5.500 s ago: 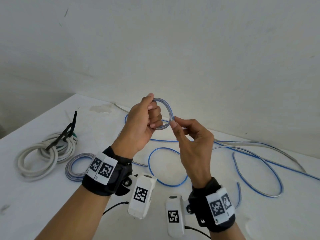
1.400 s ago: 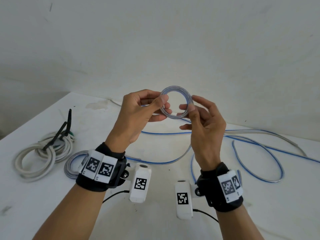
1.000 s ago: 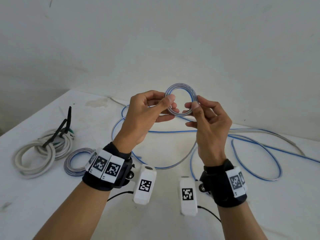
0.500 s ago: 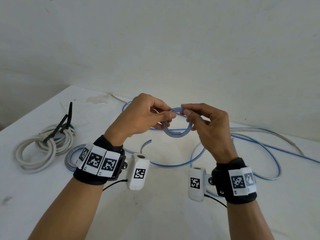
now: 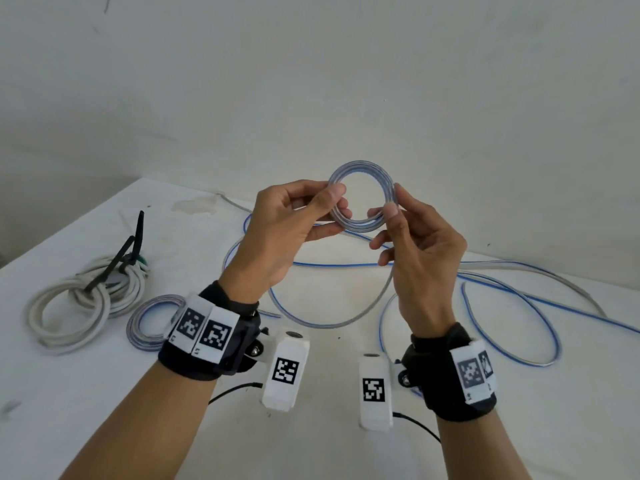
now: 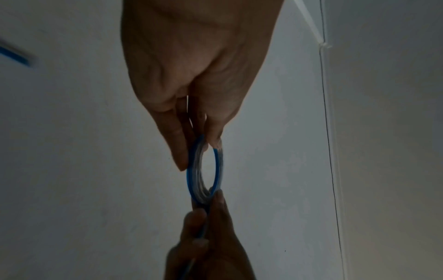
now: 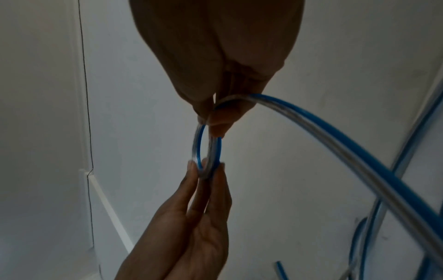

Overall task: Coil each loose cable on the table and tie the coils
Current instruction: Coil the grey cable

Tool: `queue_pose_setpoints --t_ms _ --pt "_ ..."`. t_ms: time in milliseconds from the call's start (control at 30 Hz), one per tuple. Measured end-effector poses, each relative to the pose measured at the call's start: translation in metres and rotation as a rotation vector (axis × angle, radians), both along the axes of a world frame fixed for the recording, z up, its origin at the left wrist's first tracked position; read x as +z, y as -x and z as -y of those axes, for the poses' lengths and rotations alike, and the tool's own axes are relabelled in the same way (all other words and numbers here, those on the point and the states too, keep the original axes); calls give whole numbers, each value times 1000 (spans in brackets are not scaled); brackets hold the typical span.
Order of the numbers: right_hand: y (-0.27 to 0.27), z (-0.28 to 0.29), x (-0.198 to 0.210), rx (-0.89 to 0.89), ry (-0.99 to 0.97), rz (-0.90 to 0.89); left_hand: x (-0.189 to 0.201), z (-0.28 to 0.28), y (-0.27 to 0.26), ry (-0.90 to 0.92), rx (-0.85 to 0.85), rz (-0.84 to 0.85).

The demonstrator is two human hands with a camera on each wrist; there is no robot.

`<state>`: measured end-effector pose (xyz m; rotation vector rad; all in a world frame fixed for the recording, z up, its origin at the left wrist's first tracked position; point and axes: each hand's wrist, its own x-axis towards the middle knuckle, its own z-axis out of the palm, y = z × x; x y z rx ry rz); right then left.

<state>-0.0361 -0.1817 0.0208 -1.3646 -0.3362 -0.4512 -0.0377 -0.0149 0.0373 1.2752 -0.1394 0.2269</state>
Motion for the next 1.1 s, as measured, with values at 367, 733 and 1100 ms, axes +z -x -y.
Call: queue_pose_setpoints --t_ms 367,733,1100 --pt "2 18 9 145 506 25 4 1 4 -321 -295 -158" --pt "6 0 5 103 261 10 12 -7 -3 0 -105 -202" --pt "13 -21 2 113 30 -39 10 5 -3 482 -141 -149"
